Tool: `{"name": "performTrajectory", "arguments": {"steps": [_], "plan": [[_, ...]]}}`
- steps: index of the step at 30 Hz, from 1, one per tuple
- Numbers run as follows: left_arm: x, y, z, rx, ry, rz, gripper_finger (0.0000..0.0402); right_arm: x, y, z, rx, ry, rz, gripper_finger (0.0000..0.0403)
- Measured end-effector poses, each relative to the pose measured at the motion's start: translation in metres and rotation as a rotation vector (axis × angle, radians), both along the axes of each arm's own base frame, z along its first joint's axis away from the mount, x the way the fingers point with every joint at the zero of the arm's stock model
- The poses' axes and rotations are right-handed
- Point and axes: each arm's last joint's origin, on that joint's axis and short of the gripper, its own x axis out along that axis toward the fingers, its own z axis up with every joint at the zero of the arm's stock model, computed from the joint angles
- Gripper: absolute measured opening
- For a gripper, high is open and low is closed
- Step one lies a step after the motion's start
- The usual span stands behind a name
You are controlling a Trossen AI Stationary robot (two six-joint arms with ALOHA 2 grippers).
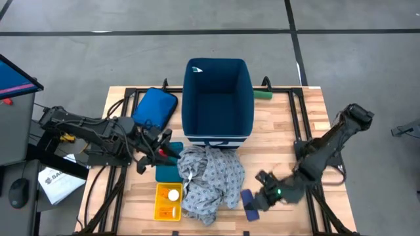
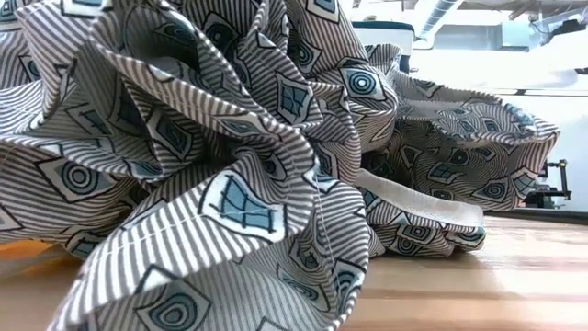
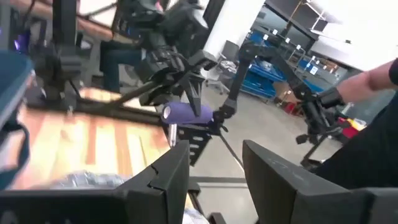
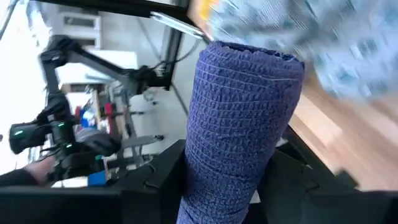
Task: Pick & place medical supplies in basket/bin
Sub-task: Put the blue bandage into the blue bin
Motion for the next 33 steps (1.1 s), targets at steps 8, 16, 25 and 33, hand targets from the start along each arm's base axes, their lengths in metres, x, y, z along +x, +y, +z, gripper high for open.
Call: {"name": "performTrajectory", "arguments": {"steps": [8,16,25,33], "plan": [[0.018,-0.004,0.028,0.269,0.012,-0.024,0.014,0.023,-0.058,0.034,-0.066,-0.159,0.083,0.0182],[0.059,-0.008,0.046,0.449,0.027,-0.114,0.016,0.049,-0.091,0.058,-0.079,-0.268,0.184,0.0222],[0.085,-0.009,0.047,0.455,-0.02,-0.148,0.0189,0.083,-0.092,0.063,-0.127,-0.296,0.311,0.0224],[0.067,-0.011,0.041,0.445,0.143,-0.141,0.0187,0.083,-0.093,0.052,-0.27,-0.17,0.262,0.0217]]}}
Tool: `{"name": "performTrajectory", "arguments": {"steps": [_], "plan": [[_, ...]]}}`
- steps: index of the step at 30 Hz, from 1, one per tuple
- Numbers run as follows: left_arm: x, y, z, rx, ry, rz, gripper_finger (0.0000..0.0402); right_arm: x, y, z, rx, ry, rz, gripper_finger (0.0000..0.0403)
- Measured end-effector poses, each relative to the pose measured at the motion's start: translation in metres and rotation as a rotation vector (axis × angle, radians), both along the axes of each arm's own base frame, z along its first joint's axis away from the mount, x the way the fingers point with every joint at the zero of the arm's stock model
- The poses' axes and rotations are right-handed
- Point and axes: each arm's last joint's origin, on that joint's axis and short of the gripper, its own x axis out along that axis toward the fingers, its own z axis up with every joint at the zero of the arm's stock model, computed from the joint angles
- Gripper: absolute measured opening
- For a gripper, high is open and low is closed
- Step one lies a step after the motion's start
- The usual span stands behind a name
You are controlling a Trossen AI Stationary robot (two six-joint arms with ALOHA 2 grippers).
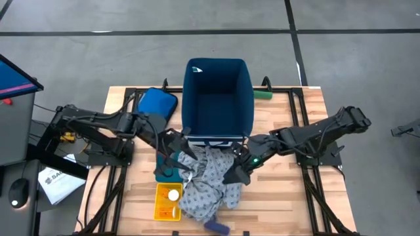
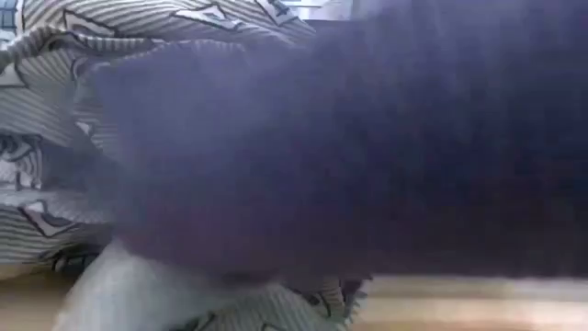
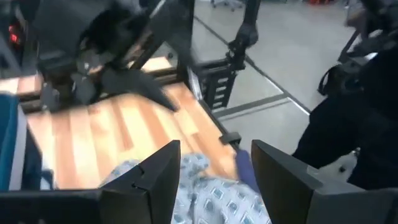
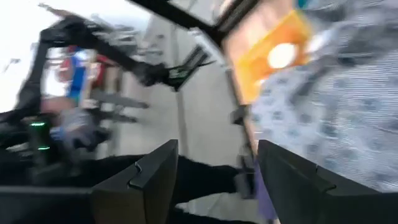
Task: Pick & place medical supplies in basket/bin
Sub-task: Put the blue bandage into the blue bin
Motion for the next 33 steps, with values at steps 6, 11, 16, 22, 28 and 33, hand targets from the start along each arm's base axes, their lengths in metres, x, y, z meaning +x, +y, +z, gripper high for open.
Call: {"name": "performTrajectory", "arguments": {"steps": [6,11,16,22,28,33], "plan": [[-0.008,0.0,0.004,0.005,0.006,0.018,0.0184,-0.021,-0.004,0.007,-0.089,0.048,-0.096,0.0217],[-0.016,0.003,0.006,0.009,0.02,0.028,0.0182,-0.039,0.01,-0.001,-0.133,0.172,-0.099,0.0217],[-0.023,0.008,0.011,0.034,0.001,0.048,0.018,-0.048,0.042,-0.015,-0.186,0.236,0.017,0.0217],[-0.029,0.015,0.014,0.047,-0.015,0.067,0.0182,-0.043,0.078,-0.039,-0.273,0.224,0.15,0.0217],[-0.044,0.017,0.014,0.091,0.025,0.044,0.0182,-0.029,0.127,-0.063,-0.325,0.155,0.281,0.0217],[-0.057,0.019,0.016,0.12,0.035,0.028,0.0182,-0.004,0.155,-0.075,-0.43,0.13,0.286,0.0217]]}}
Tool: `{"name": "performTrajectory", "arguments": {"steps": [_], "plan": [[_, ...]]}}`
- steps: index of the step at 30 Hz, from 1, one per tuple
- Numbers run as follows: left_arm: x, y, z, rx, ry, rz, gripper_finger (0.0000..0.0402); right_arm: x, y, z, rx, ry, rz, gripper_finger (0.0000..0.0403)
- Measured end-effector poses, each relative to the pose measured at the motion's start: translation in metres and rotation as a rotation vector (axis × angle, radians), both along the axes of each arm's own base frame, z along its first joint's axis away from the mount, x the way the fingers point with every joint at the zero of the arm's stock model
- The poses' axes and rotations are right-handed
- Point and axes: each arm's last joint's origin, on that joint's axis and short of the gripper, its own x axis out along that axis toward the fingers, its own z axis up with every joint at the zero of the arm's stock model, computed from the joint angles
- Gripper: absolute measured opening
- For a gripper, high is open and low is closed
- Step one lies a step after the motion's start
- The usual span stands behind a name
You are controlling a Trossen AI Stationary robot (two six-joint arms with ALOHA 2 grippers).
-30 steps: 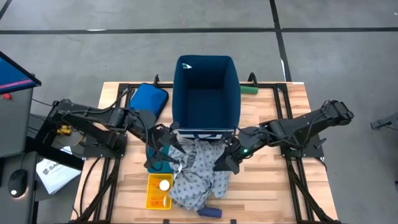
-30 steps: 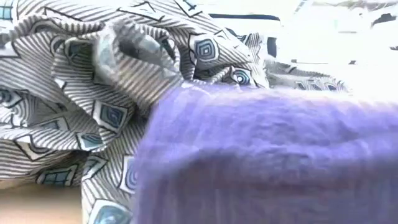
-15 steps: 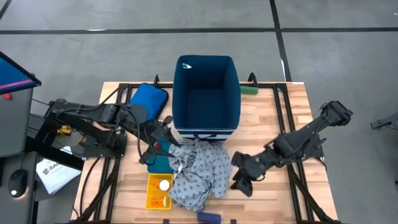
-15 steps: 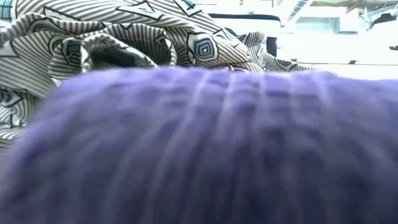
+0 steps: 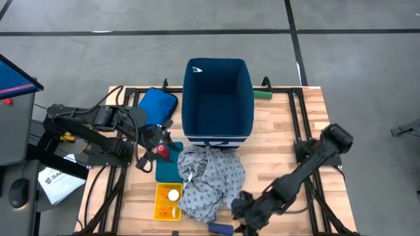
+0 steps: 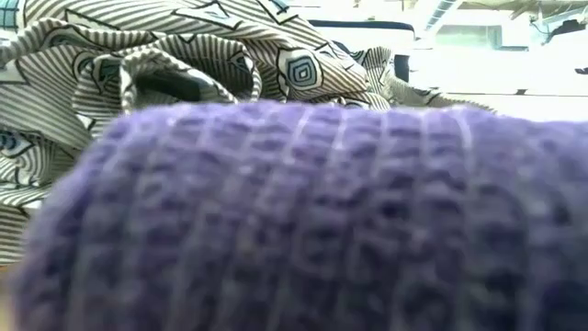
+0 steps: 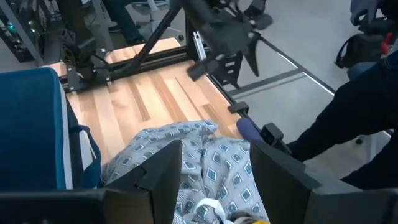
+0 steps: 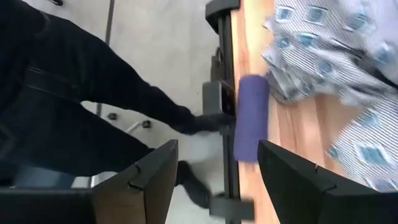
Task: Pick & place medical supplies in basket/bin
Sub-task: Put the blue bandage into the blue bin
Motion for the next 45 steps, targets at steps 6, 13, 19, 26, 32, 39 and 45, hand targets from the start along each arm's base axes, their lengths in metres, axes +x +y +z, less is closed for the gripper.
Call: {"name": "performTrajectory", "arguments": {"steps": [6,13,19,26,32,39,45], "plan": [[-0.012,-0.003,0.004,-0.002,-0.006,-0.028,0.0182,0.027,0.023,-0.032,-0.093,0.122,-0.051,0.0234],[-0.014,-0.012,0.002,-0.005,0.009,-0.076,0.0182,0.042,0.042,-0.068,-0.131,0.2,-0.053,0.0255],[-0.011,-0.018,0.0,-0.02,0.035,-0.083,0.0182,0.046,0.05,-0.09,-0.19,0.199,-0.076,0.0256],[-0.012,-0.021,0.0,-0.052,0.054,-0.079,0.0182,0.042,0.059,-0.116,-0.238,0.24,-0.063,0.0256],[-0.014,-0.025,0.0,-0.08,0.07,-0.08,0.0182,0.043,0.058,-0.129,-0.282,0.255,-0.059,0.0253],[-0.014,-0.025,0.0,-0.088,0.076,-0.073,0.0182,0.048,0.052,-0.132,-0.298,0.255,-0.079,0.0207],[-0.014,-0.025,0.0,-0.094,0.078,-0.07,0.0182,0.053,0.047,-0.133,-0.295,0.258,-0.075,0.0139]]}}
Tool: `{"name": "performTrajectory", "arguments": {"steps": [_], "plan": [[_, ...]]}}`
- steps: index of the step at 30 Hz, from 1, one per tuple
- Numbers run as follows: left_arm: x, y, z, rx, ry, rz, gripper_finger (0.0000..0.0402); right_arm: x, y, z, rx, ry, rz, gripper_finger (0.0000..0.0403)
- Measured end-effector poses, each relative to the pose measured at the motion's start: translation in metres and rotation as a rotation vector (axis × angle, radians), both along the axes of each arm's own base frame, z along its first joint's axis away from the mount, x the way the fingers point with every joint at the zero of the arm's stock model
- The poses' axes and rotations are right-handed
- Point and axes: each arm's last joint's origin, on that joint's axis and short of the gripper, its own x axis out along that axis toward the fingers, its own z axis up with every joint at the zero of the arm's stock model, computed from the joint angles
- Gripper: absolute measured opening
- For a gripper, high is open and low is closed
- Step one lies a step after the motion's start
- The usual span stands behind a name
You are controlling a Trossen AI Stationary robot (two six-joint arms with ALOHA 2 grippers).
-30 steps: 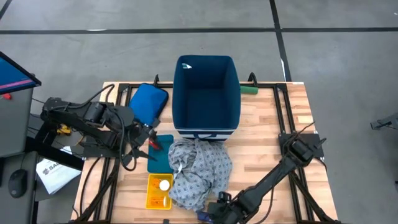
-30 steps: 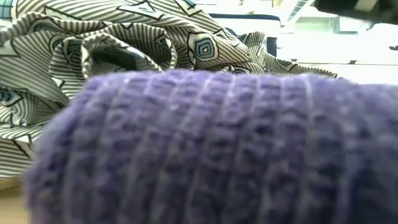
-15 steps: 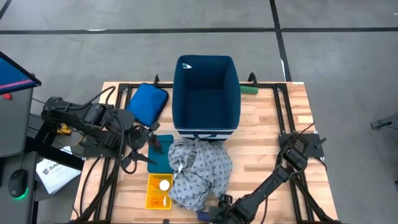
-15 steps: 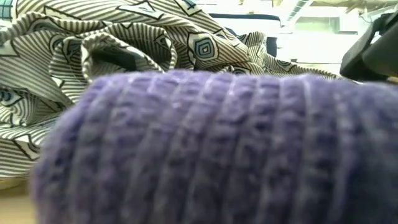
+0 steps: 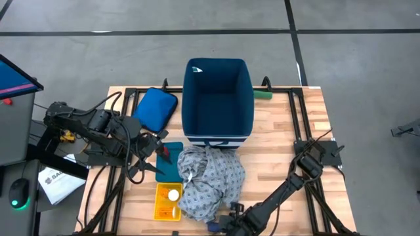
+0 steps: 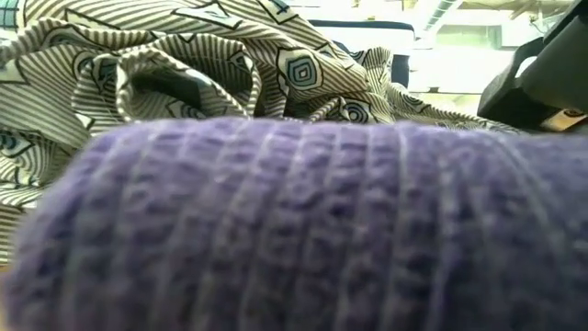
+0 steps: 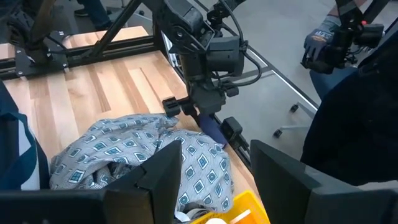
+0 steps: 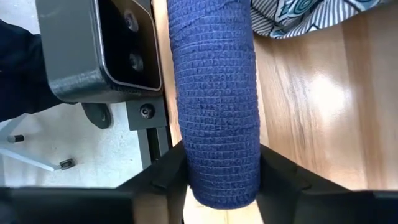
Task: Pick & place medical supplies in basket/bin
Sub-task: Put the blue bandage into the blue bin
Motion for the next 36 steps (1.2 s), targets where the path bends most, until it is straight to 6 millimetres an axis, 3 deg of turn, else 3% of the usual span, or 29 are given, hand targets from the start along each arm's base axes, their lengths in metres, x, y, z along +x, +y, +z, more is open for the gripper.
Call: {"name": "performTrajectory", "arguments": {"steps": [4,11,19,29,33,36], "plan": [[0.0,0.0,0.0,0.005,-0.002,0.01,0.0182,0.002,-0.002,0.002,0.007,0.0,-0.004,0.0113],[0.0,0.0,0.0,0.022,-0.011,0.007,0.0182,0.003,-0.012,0.017,-0.004,-0.007,-0.055,0.0104],[0.0,0.001,0.0,0.047,-0.026,0.002,0.0182,-0.013,-0.029,0.076,0.003,-0.039,-0.127,0.0103],[0.01,-0.014,0.004,0.057,-0.134,-0.061,0.0182,-0.022,-0.046,0.163,0.137,-0.329,-0.116,0.0103],[0.017,-0.02,0.0,0.071,-0.13,-0.068,0.0182,-0.016,-0.064,0.184,0.127,-0.44,-0.158,0.0103],[0.022,-0.027,0.003,0.059,-0.187,-0.085,0.0182,-0.008,-0.076,0.188,0.112,-0.467,-0.168,0.0103]]}}
